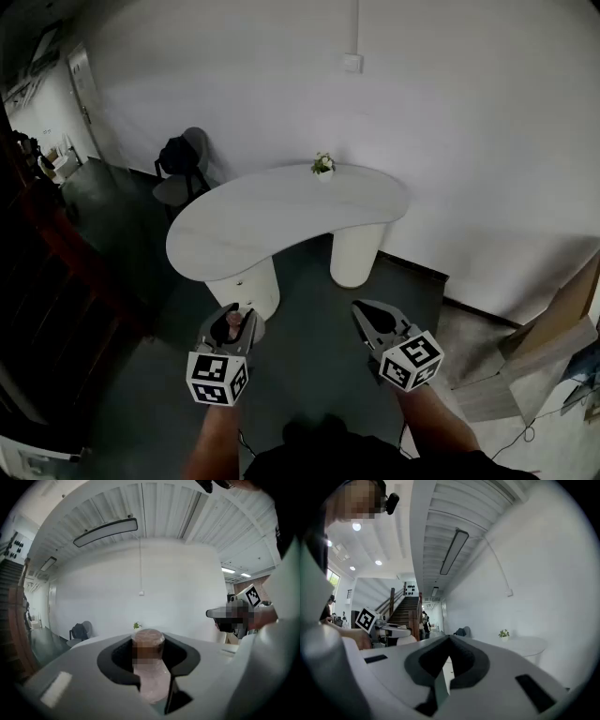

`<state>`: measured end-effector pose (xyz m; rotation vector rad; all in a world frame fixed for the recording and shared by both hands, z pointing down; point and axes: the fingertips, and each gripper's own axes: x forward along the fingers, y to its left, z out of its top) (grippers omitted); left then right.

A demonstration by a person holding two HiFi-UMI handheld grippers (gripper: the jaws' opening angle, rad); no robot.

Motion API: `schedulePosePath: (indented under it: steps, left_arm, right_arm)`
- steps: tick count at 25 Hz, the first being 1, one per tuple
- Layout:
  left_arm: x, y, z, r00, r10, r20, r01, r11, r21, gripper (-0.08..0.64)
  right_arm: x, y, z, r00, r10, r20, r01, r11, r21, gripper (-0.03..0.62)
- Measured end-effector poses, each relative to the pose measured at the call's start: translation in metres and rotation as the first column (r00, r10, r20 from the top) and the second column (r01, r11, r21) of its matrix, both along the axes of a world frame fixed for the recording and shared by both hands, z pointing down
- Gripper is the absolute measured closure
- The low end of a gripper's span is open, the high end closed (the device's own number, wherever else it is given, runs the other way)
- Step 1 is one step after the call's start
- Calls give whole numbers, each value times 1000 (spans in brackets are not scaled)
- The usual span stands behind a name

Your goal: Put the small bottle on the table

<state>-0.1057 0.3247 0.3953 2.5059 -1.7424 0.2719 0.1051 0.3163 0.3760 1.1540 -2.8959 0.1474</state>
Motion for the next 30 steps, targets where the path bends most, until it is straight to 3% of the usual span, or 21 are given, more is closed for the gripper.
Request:
schedulePosePath:
  steps: [10, 16, 30]
  left_arm:
    - [8, 9, 2, 1000, -2, 0, 2, 1000, -3, 422]
    - [20, 12, -2, 1000, 1, -3, -1, 1000, -1, 422]
    - [69, 20, -1, 1000, 2, -20, -2, 1000, 4, 422]
  right_arm:
    - [15, 8, 4, 1000, 10, 4, -10, 1000, -1, 583]
    - [35, 14, -5, 999, 46, -14, -45, 998, 53, 581]
    - [90, 25, 15, 1000, 8, 24, -7, 1000, -30, 581]
